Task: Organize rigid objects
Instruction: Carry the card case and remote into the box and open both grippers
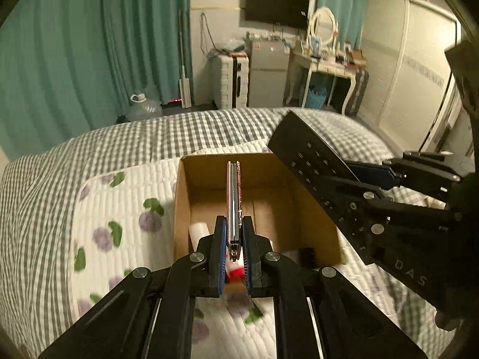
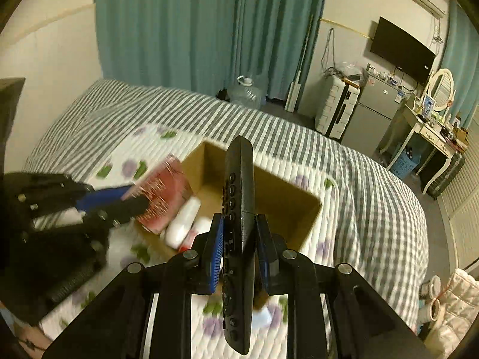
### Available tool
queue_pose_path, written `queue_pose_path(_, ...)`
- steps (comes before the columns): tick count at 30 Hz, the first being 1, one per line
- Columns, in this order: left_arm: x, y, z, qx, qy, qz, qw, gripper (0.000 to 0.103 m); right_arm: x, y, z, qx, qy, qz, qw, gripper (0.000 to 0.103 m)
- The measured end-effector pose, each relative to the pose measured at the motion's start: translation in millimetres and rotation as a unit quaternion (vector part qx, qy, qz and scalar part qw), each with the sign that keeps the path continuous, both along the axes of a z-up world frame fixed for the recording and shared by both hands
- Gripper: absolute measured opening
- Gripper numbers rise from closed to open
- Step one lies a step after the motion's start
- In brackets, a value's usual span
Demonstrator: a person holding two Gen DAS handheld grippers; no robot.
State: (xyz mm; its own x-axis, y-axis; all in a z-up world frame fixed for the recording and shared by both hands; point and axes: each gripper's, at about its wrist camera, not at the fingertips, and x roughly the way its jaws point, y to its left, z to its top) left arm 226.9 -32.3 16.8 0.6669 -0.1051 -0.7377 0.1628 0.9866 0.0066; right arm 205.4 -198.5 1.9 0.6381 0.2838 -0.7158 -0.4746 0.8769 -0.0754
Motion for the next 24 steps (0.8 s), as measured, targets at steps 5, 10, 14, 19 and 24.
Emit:
queue_pose_path(5,36,-1,-43,0.022,0.027,0.010,0.9993,0.010,44,4,-42,0.010,0.029,-0.011,0.999,0.020)
queue_pose_path(10,55,4,-81,0.016,0.047,0.005,0.9988,0.010,71,1,-101,0.003,0.070,-0.020,0.997,0.020)
queue_pose_path(14,61,5,-95,0.022,0.047,0.008,0.9986,0.010,81,-5,-130,0.002,0.084,-0.025,0.996,0.020)
queue_pose_path(19,55,6,-87,0.018,0.035,0.013,0.9991,0.012,81,-11,-125,0.027,0.074,-0.021,0.997,0.021)
queue_pose_path(24,34,4,-57,0.022,0.019,0.017,0.9994,0.022,73,-20,-98,0.029,0.055,-0.039,0.997,0.027)
